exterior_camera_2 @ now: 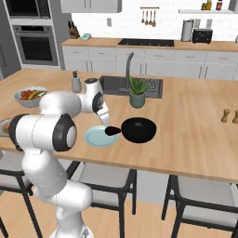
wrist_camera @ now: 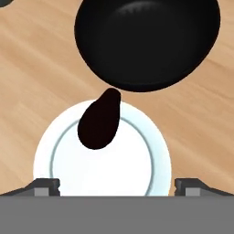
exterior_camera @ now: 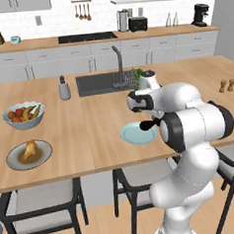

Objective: Pick the chicken drumstick and avocado from their plates and place them in the bowl. Then put the bowl in the fridge.

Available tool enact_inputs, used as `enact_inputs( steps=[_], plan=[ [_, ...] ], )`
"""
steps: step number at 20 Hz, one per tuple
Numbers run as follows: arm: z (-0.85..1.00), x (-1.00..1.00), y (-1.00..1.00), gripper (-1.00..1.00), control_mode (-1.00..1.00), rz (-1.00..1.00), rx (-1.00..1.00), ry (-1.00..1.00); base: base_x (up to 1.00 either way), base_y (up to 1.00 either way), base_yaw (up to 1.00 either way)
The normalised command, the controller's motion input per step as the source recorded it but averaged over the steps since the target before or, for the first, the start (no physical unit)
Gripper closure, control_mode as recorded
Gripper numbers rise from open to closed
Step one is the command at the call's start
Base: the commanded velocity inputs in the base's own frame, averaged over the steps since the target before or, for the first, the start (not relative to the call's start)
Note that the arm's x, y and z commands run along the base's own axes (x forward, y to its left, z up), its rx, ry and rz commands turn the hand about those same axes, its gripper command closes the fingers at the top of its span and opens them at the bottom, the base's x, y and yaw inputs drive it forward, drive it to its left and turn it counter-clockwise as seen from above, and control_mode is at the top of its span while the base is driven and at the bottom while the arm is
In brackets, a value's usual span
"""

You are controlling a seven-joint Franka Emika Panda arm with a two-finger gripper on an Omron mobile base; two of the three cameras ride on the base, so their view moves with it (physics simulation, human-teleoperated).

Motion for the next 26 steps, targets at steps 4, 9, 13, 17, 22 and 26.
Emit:
enact_inputs(
  steps=[4,9,13,17,22,26],
  plan=[
    [-0.29,0.34,-0.02,-1.00,-1.00,-0.02,0.07,0.04,0.00,0.00,0.00],
    [-0.30,0.24,-0.09,-1.00,-1.00,0.00,0.13,0.06,0.00,0.00,0.00],
    [-0.40,0.03,-0.29,-1.00,-1.00,0.00,0.06,0.01,0.00,0.00,0.00],
    [-0.33,0.23,-0.08,-1.00,-1.00,0.00,0.00,0.00,0.00,0.00,0.00],
    [-0.27,0.37,0.00,-1.00,-1.00,0.00,0.00,0.00,0.00,0.00,0.00],
    [-0.26,0.20,0.00,-1.00,-1.00,0.00,0.00,0.00,0.00,0.00,0.00]
  ],
)
